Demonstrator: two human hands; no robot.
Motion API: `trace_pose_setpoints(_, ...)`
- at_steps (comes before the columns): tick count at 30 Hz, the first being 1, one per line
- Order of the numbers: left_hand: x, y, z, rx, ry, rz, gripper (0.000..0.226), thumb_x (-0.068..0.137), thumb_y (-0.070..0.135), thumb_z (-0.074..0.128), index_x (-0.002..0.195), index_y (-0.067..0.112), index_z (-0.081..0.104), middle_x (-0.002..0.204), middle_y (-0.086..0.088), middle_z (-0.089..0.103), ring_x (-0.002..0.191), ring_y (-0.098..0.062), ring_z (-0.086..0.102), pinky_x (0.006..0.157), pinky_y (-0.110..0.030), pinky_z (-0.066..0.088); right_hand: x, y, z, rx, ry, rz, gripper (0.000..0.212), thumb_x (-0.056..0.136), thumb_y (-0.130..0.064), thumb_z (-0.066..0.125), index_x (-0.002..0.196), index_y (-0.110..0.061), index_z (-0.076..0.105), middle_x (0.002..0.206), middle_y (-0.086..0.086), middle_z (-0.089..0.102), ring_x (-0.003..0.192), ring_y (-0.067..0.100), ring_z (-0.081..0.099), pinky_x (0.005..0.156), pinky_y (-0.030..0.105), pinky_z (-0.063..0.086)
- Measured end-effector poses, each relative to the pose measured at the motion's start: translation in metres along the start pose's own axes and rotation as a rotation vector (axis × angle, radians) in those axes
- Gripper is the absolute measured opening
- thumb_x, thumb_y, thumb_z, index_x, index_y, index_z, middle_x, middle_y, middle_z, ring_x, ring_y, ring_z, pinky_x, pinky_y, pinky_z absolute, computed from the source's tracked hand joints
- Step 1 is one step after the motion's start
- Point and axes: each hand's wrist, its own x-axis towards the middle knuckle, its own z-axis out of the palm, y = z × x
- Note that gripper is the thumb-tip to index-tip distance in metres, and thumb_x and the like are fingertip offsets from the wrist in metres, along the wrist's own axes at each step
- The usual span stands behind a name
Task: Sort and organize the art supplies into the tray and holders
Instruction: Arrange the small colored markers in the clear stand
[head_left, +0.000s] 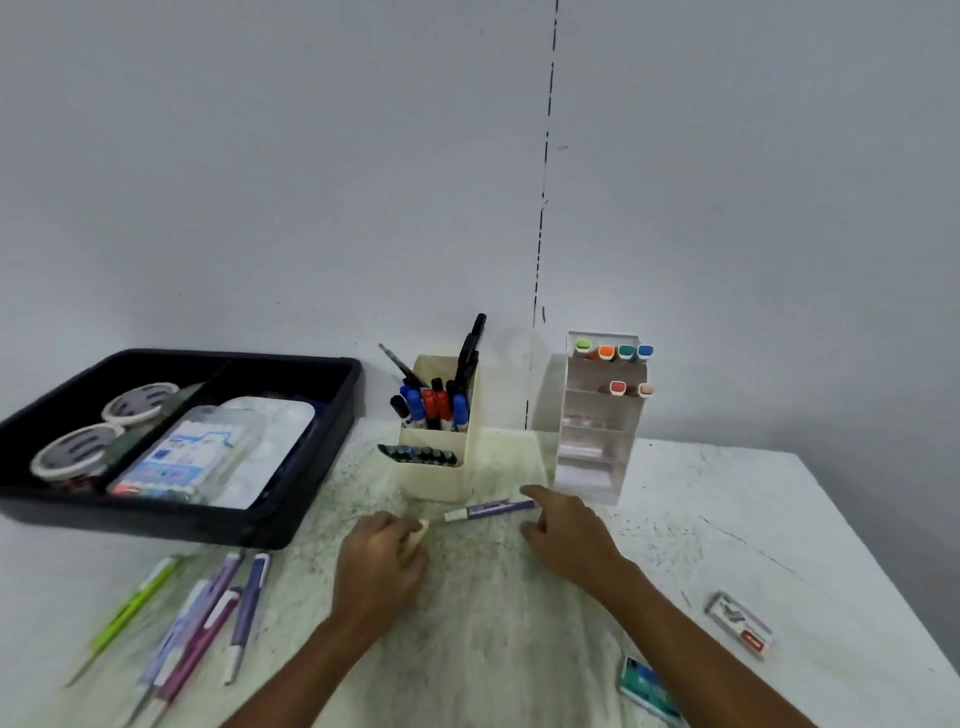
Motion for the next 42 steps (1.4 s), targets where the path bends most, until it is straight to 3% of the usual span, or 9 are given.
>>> trace_pose_setpoints(3,-0.002,-0.015,-0.001,0.095,-0.059,-0.087,0.035,0.070,0.036,0.059,0.096,0.019,0.075,0.080,-0.001,0.061,0.077,-0.025,0.057,0.063,-0.031,0.041,0.014,-0.011,0.009,-0.186,-0.044,0.048,0.053,0.098,-0.026,0.045,0.148,-0.023,0.030,0.122,0.010,0.061,0.106,0.026,0.061,0.088,0.034,0.048)
trace_pose_setpoints(7,0.000,-0.018,0.002,0.133,-0.126,-0.093,0.027,0.080,0.041,0.064,0.099,0.024,0.074,0.087,0.001,0.056,0.089,-0.024,0.053,0.068,-0.033,0.039,0.021,-0.017,0.019,-0.340,-0.033,0.078,0.023,0.098,-0.021,0.039,0.115,-0.016,0.054,0.104,0.005,0.066,0.089,0.022,0.064,0.077,0.033,0.051)
trace_pose_setpoints(11,-0.004,-0.015,0.000,0.041,-0.081,-0.073,0.020,0.082,0.032,0.072,0.098,0.022,0.076,0.081,0.003,0.059,0.082,-0.017,0.052,0.064,-0.030,0.043,0.017,-0.015,0.015,-0.386,-0.003,0.092,0.018,0.093,-0.012,0.046,0.097,-0.015,0.063,0.090,0.003,0.066,0.080,0.022,0.063,0.066,0.028,0.043)
trace_pose_setpoints(15,-0.002,-0.003,-0.009,-0.180,-0.128,-0.092,0.010,0.078,0.022,0.074,0.088,0.024,0.074,0.076,0.012,0.065,0.071,-0.005,0.053,0.061,-0.024,0.043,0.006,-0.008,0.002,-0.262,-0.051,0.114,0.011,0.085,-0.019,0.062,0.094,-0.019,0.068,0.093,0.001,0.066,0.083,0.021,0.062,0.071,0.028,0.047)
trace_pose_setpoints(21,0.022,0.046,-0.025,-0.552,-0.333,-0.015,0.040,0.074,0.009,0.080,0.106,0.027,0.063,0.078,0.002,0.065,0.069,-0.002,0.059,0.060,-0.011,0.046,-0.008,0.001,-0.037,0.216,-0.065,0.126,0.024,0.081,-0.002,0.070,0.067,-0.020,0.063,0.074,-0.004,0.065,0.059,0.007,0.059,0.054,0.020,0.050)
trace_pose_setpoints(25,0.038,0.076,-0.027,-0.636,-0.459,0.056,0.052,0.073,0.009,0.081,0.113,0.029,0.057,0.073,-0.001,0.063,0.063,-0.004,0.059,0.059,-0.019,0.049,-0.019,0.008,-0.053,0.146,-0.013,0.171,0.015,0.081,-0.014,0.076,0.090,-0.019,0.066,0.085,-0.003,0.063,0.072,0.007,0.060,0.065,0.017,0.049)
trace_pose_setpoints(30,0.044,0.086,-0.021,-0.765,-0.522,0.037,0.047,0.075,0.003,0.078,0.113,0.021,0.057,0.073,-0.014,0.067,0.061,-0.020,0.062,0.051,-0.030,0.052,-0.035,0.023,-0.042,-0.003,-0.171,0.230,0.052,0.075,-0.037,0.079,0.122,-0.021,0.064,0.110,0.000,0.063,0.095,0.015,0.061,0.085,0.029,0.051)
trace_pose_setpoints(37,0.049,0.085,-0.025,-0.892,-0.523,-0.042,0.040,0.078,-0.001,0.073,0.115,0.006,0.060,0.071,-0.011,0.069,0.059,-0.025,0.064,0.051,-0.031,0.055,-0.038,0.027,-0.008,-0.144,-0.010,0.106,0.022,0.089,-0.030,0.064,0.102,-0.015,0.073,0.100,0.003,0.056,0.085,0.020,0.059,0.072,0.029,0.049)
trace_pose_setpoints(42,0.060,0.093,-0.040,-0.941,-0.506,-0.076,0.048,0.073,0.000,0.077,0.118,0.007,0.061,0.081,-0.015,0.071,0.067,-0.028,0.068,0.050,-0.032,0.056,-0.036,0.028,-0.031,0.341,0.027,0.149,0.007,0.084,-0.011,0.072,0.084,-0.014,0.065,0.078,-0.003,0.063,0.070,0.009,0.060,0.057,0.013,0.044)
